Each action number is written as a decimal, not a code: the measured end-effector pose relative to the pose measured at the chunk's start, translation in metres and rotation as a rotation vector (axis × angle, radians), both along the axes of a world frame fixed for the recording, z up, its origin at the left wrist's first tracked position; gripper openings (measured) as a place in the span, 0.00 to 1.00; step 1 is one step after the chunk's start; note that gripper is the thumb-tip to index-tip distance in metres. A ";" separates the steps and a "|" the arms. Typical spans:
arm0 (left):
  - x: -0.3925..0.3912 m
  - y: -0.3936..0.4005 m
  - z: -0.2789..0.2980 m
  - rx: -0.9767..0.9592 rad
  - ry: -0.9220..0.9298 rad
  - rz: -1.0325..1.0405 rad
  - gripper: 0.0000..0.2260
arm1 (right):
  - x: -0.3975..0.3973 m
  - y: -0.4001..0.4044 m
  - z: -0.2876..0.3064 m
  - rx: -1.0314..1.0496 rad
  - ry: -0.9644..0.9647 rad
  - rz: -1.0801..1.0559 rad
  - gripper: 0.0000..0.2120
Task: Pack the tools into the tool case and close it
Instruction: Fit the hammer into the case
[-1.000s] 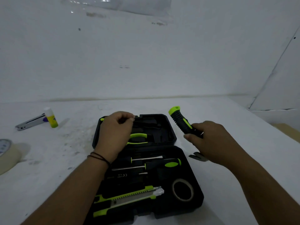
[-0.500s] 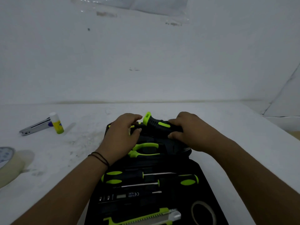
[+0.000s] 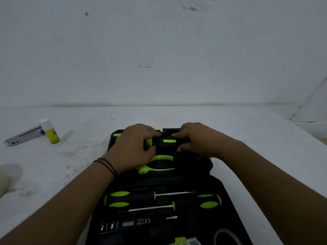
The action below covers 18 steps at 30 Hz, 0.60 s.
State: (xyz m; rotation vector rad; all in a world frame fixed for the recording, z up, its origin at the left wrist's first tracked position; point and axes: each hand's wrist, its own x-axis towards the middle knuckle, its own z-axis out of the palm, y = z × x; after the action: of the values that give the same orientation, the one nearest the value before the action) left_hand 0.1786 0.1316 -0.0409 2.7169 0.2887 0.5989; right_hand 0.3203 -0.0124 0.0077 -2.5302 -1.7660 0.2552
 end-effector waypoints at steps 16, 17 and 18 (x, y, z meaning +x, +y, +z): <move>-0.003 0.006 0.000 0.038 0.043 0.113 0.20 | -0.011 0.017 -0.015 -0.030 -0.030 -0.076 0.22; -0.003 0.007 0.000 0.031 0.054 0.117 0.20 | -0.011 0.017 -0.014 -0.031 -0.030 -0.075 0.22; -0.003 0.007 -0.001 0.021 0.063 0.119 0.20 | -0.011 0.016 -0.014 -0.030 -0.029 -0.073 0.22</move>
State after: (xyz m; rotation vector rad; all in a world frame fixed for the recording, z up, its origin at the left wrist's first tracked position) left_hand 0.1758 0.1389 -0.0415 2.7570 0.4660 0.5514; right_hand 0.3096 0.0039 -0.0064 -2.6257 -1.6881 0.2458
